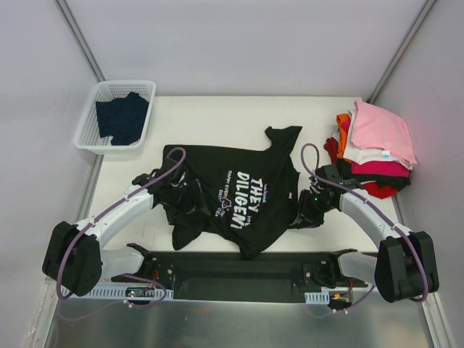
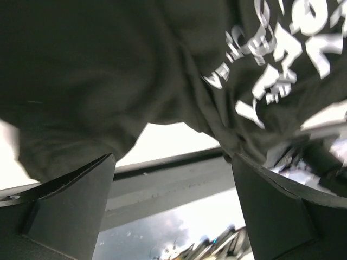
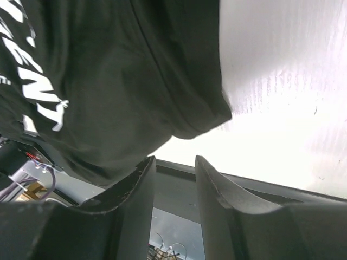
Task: Fold and stack the t-shirts
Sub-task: Flatten out the tshirt
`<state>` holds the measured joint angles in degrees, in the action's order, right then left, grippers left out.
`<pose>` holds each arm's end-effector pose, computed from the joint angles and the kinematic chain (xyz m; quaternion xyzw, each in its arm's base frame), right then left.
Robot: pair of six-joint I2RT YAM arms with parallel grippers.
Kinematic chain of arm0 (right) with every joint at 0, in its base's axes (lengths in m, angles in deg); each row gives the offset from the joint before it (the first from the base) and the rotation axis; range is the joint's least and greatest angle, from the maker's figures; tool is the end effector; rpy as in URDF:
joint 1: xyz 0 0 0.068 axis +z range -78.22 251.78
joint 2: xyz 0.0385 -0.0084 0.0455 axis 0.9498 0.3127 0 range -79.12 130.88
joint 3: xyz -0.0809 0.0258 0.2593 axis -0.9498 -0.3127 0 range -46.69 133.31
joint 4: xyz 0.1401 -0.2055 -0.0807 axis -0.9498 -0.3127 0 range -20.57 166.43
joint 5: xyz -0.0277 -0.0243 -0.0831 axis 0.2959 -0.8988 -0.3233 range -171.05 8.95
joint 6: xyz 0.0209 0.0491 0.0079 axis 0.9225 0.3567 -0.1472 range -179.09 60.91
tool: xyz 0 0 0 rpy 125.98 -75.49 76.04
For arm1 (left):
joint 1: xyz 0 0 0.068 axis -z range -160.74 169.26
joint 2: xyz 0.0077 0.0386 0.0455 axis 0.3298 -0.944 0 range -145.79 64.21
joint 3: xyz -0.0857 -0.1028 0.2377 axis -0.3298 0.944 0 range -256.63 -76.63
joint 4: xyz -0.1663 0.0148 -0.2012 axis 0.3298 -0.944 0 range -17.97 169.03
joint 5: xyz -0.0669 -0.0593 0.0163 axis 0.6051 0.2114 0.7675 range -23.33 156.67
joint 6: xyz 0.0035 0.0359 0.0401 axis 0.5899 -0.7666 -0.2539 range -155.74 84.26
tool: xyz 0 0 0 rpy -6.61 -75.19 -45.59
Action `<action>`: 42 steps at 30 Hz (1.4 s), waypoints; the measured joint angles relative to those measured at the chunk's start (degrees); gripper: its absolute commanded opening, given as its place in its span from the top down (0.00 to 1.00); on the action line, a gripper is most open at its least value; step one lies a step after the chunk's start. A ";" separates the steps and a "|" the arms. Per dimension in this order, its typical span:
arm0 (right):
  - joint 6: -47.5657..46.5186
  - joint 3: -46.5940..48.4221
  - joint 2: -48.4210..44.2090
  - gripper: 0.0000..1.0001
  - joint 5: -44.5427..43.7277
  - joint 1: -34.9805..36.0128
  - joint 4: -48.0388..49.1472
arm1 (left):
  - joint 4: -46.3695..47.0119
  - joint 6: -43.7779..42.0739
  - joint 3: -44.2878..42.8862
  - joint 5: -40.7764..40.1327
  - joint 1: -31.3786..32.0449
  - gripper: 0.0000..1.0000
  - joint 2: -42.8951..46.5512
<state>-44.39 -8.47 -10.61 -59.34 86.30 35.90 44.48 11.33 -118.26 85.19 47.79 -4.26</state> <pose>0.1906 0.0631 0.1864 -0.0299 0.9684 0.2209 0.1114 0.1883 -0.1152 0.2074 -0.1148 0.9503 -0.2727 0.0971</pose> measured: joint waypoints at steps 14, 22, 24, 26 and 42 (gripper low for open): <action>-5.22 7.45 1.86 0.63 -2.62 -0.02 -7.13 | -2.38 -5.09 0.22 -5.53 -12.79 0.08 2.51; -7.91 10.97 5.84 0.63 -4.15 -0.02 -10.34 | -2.21 -5.07 4.92 -4.20 -13.25 0.07 8.37; -7.93 10.97 6.36 0.63 -4.26 -0.02 -10.58 | -2.23 -4.46 7.34 -3.43 -13.25 0.07 11.43; -7.93 10.97 6.40 0.63 -4.33 -0.02 -10.71 | -2.21 -3.89 9.40 -2.58 -13.25 0.07 13.60; -6.56 11.21 6.62 0.64 -4.33 -0.02 -10.29 | -3.21 3.32 16.74 -4.31 -13.25 0.29 17.59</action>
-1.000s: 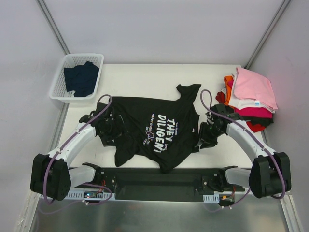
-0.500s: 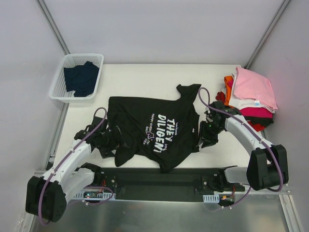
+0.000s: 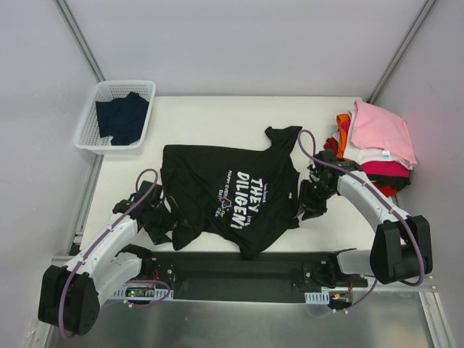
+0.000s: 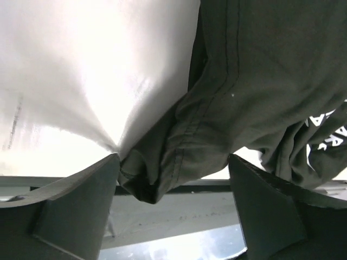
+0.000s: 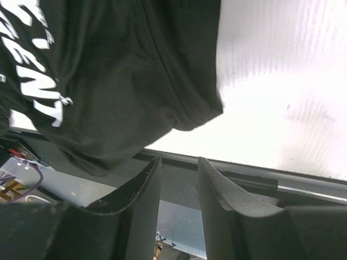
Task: Fold and stack the t-shirts
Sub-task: Flatten out the tshirt
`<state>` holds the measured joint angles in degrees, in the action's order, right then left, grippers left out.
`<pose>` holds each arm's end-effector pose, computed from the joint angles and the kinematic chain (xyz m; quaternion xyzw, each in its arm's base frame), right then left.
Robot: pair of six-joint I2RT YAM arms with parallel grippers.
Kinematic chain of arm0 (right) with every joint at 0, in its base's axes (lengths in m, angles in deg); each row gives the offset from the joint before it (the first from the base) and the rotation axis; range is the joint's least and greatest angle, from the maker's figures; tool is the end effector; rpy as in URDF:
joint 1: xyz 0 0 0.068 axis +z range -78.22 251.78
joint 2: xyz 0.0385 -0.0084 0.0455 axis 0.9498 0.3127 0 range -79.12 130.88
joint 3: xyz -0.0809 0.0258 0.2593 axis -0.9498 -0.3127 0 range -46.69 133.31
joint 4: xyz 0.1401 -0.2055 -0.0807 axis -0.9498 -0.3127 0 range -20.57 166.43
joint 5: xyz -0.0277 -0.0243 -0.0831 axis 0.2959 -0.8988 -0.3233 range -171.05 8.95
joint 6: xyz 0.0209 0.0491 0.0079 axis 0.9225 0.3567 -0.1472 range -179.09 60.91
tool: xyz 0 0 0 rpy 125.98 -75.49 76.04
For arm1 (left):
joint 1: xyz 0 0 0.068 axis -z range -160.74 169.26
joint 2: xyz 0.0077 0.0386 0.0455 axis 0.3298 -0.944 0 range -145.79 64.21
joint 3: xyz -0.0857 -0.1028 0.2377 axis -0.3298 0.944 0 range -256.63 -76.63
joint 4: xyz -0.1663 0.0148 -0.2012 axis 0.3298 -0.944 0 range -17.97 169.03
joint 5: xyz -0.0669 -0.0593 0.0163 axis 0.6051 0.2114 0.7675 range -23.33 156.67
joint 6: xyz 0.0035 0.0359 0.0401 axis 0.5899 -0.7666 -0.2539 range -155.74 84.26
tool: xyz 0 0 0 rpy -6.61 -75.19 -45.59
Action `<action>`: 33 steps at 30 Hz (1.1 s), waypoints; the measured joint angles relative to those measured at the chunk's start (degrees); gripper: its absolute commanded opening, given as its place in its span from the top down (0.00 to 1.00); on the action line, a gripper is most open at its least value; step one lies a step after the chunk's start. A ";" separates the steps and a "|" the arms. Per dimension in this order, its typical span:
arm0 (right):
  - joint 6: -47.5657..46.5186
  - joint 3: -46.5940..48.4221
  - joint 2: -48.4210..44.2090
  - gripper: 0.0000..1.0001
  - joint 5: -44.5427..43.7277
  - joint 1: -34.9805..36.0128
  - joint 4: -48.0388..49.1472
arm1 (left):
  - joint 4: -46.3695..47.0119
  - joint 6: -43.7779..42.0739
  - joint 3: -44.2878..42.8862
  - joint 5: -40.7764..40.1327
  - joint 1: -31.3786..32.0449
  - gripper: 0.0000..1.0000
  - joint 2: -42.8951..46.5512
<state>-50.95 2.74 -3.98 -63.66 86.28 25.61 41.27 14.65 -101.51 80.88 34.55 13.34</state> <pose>0.2144 0.0666 0.2115 -0.0722 0.9792 0.1699 0.0841 0.1404 -0.0474 0.1675 -0.2646 0.9299 -0.2234 0.1240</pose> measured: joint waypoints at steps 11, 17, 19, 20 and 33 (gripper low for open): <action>0.22 0.66 1.68 0.65 0.00 0.00 2.08 | -0.81 0.61 -1.11 -1.86 0.00 0.50 -0.26; 2.34 -3.76 2.29 0.65 0.59 0.13 4.87 | -0.87 0.61 -2.03 -2.58 0.00 0.59 -1.44; 3.15 -3.54 4.55 0.65 1.36 0.46 6.97 | -1.03 0.61 -2.03 -2.62 0.00 0.64 -2.27; 3.48 -3.06 6.43 0.64 1.81 0.72 7.72 | -1.03 0.72 -2.03 -2.67 0.00 0.64 -2.71; 5.25 4.33 16.90 0.65 3.67 9.46 11.39 | -1.07 0.81 -1.64 -2.36 0.00 1.00 -2.47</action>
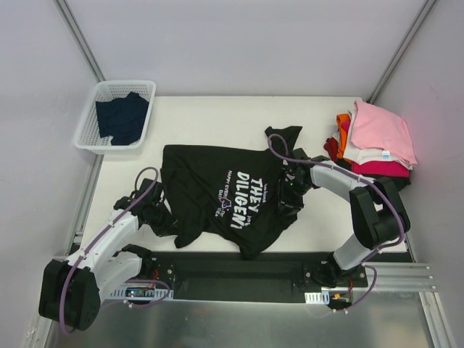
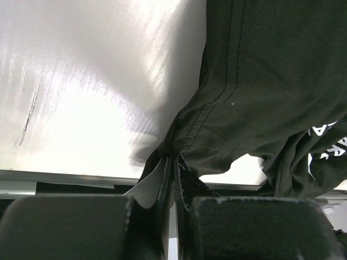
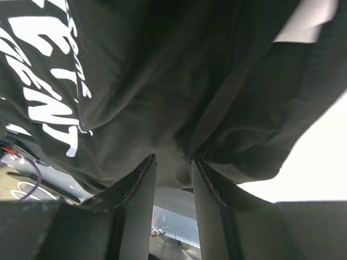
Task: Fold and stack the t-shirts
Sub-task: Flatten out the tshirt
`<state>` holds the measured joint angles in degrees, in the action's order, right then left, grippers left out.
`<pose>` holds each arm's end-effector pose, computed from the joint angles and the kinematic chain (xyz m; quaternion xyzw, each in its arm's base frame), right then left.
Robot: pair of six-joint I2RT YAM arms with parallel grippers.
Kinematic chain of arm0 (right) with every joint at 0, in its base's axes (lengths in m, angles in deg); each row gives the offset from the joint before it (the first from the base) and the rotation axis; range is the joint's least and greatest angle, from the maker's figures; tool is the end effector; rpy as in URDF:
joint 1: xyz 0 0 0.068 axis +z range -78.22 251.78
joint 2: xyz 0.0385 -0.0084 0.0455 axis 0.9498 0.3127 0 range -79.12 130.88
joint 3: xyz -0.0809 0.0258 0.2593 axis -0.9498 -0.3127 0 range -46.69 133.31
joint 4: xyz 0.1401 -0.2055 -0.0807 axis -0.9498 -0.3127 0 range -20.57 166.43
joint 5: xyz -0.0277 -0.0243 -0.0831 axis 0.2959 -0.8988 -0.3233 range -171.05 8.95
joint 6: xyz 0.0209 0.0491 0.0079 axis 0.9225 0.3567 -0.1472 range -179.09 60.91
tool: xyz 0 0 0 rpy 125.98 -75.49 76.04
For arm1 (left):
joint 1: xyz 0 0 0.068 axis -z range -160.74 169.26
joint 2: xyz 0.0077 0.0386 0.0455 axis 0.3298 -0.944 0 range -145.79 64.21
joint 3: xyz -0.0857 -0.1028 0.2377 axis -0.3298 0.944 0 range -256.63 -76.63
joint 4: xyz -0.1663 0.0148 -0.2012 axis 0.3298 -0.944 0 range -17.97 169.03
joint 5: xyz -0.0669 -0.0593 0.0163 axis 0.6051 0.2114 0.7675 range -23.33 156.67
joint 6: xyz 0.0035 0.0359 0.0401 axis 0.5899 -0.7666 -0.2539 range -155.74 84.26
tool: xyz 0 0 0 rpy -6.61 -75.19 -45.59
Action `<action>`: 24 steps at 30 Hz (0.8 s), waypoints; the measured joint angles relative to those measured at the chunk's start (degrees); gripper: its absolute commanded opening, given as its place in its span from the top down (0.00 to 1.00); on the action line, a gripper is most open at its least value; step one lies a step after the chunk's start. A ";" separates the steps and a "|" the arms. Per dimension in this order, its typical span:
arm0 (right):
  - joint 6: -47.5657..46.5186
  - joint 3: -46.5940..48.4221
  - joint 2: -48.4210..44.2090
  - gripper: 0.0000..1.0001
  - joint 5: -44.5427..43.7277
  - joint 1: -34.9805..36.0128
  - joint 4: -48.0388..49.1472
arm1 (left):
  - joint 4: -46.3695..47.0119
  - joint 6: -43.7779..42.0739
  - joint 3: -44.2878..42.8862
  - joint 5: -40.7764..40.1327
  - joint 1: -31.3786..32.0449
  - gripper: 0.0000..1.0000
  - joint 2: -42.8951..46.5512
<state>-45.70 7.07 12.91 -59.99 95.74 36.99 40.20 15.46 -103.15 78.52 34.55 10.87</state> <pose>0.2522 0.1263 0.1680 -0.1095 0.9716 0.2058 0.0415 0.1457 -0.0474 0.1691 -0.2790 0.9317 -0.1994 0.1201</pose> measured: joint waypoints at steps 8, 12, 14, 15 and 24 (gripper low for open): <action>0.11 0.07 1.05 0.66 -0.28 1.90 -0.79 | -3.93 0.46 -2.99 1.53 0.00 1.00 0.66; 0.04 0.07 0.81 0.67 -1.16 1.90 -2.23 | -9.84 0.59 -9.66 0.81 0.00 1.00 0.83; 0.00 0.04 -0.07 0.67 -1.79 1.90 -3.19 | -13.00 0.66 -12.61 -0.59 0.02 1.00 0.83; -0.02 0.02 -0.81 0.67 -2.25 1.90 -3.69 | -14.80 0.72 -14.14 -1.55 0.00 1.00 0.83; 0.70 -2.14 -11.04 0.67 -7.21 1.90 -8.13 | -29.05 1.57 -18.91 -8.04 0.00 1.00 1.68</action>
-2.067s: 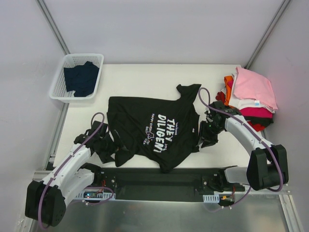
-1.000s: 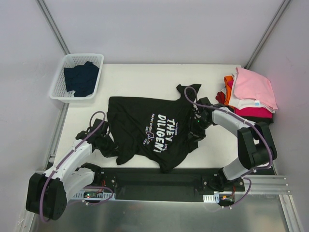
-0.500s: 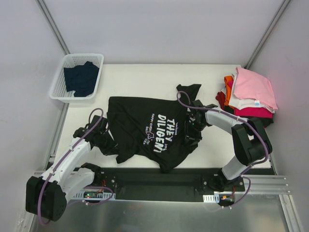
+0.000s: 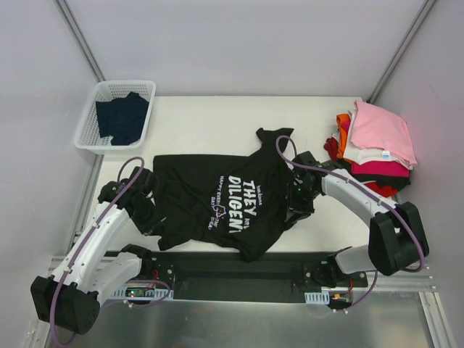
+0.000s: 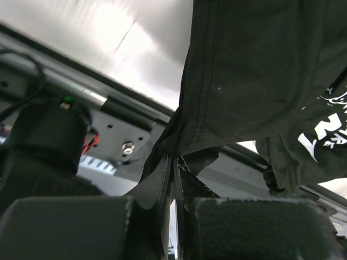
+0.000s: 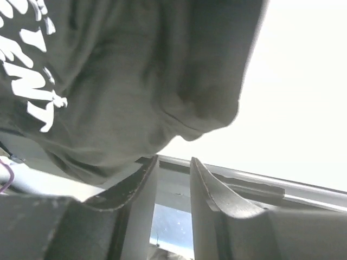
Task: Fold and stack the t-shirts
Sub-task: Flatten out the tshirt
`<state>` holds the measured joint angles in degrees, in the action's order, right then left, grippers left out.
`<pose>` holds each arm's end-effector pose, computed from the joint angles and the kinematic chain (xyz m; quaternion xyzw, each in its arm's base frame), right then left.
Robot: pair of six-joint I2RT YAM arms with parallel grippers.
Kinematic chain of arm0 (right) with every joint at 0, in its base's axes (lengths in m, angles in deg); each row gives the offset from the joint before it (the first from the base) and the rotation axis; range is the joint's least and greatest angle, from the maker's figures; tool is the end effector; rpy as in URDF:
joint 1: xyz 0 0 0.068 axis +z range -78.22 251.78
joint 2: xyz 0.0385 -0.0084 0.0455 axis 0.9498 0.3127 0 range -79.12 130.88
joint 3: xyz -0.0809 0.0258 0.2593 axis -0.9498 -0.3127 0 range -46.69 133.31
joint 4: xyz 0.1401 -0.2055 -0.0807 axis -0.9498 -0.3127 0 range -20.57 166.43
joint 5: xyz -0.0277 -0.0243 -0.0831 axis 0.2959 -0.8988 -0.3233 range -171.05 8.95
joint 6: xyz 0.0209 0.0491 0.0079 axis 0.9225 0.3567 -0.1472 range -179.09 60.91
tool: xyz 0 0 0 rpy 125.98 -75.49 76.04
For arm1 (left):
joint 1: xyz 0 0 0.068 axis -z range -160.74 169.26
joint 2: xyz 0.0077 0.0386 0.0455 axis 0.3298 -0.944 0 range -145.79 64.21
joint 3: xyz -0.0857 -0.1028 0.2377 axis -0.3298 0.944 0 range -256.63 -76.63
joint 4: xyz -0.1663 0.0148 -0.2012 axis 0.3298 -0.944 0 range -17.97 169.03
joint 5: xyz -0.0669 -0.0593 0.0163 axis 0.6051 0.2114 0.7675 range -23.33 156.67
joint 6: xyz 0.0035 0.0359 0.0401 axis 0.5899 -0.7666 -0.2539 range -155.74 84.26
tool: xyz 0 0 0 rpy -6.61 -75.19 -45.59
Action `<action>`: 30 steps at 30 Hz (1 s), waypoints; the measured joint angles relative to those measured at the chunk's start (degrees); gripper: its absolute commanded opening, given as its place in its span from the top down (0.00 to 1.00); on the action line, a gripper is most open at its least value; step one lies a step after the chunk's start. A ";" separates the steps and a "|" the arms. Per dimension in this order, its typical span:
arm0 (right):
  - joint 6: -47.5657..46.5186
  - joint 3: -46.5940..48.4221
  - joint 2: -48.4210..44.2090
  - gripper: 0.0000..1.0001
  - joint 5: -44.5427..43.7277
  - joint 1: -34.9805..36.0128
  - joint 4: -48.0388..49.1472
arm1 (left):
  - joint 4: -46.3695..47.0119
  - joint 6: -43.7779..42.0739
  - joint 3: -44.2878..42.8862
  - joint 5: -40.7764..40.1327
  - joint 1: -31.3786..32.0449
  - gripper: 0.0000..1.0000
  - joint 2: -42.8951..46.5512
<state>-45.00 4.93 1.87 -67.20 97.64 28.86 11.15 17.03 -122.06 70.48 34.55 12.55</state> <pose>0.2178 0.1152 0.2007 -0.1148 0.9797 0.1511 0.0651 0.1309 -0.0382 0.2483 -0.3136 0.9389 -0.1046 0.0960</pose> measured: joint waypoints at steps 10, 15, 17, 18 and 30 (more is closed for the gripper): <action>1.38 -1.99 -6.69 0.67 -6.51 -0.17 -5.33 | -5.95 0.66 0.42 -1.40 0.00 0.65 2.21; 1.77 -3.82 -7.26 0.66 -6.97 -0.17 -5.90 | -6.58 1.55 0.59 -1.57 0.00 0.12 2.62; 1.77 -4.07 -7.26 0.66 -6.97 -0.17 -5.92 | -5.16 1.60 0.50 -1.44 0.07 0.02 3.15; 1.75 -4.09 -7.26 0.66 -6.97 -0.17 -5.99 | -4.81 1.81 0.55 -1.46 0.04 0.01 3.39; 1.11 2.03 0.37 0.99 -4.33 -0.17 -4.61 | -1.20 1.86 -0.44 0.39 0.00 0.56 2.58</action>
<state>-43.89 6.96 2.25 -71.53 97.47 24.25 9.95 18.89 -122.50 70.87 34.55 15.13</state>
